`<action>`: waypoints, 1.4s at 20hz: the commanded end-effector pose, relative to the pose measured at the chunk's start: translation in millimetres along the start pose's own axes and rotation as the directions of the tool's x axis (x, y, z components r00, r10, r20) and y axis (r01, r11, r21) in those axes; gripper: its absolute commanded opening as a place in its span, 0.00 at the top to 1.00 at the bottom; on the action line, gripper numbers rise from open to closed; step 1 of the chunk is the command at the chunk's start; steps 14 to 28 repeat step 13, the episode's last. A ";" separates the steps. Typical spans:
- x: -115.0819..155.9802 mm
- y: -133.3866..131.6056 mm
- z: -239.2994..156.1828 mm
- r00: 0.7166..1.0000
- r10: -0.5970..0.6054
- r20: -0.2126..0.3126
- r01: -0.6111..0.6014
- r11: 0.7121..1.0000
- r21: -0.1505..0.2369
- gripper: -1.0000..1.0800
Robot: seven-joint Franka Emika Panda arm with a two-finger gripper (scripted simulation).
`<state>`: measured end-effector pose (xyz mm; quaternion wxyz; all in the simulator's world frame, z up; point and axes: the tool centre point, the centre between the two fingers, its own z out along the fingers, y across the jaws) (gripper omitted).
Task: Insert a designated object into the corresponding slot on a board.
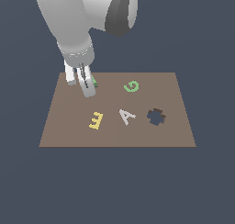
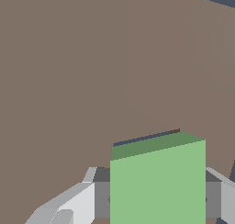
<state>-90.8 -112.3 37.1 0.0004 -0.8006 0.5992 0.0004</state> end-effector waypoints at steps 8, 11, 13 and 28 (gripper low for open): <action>-0.4 0.8 6.6 1.000 0.003 0.000 -0.003 1.000 0.000 0.04; -0.4 0.8 6.6 1.000 0.003 0.000 -0.003 1.000 0.000 0.04; -0.4 0.8 6.6 1.000 0.003 0.000 -0.003 1.000 0.000 0.04; -0.4 0.8 6.6 1.000 0.003 0.000 -0.003 1.000 0.000 0.04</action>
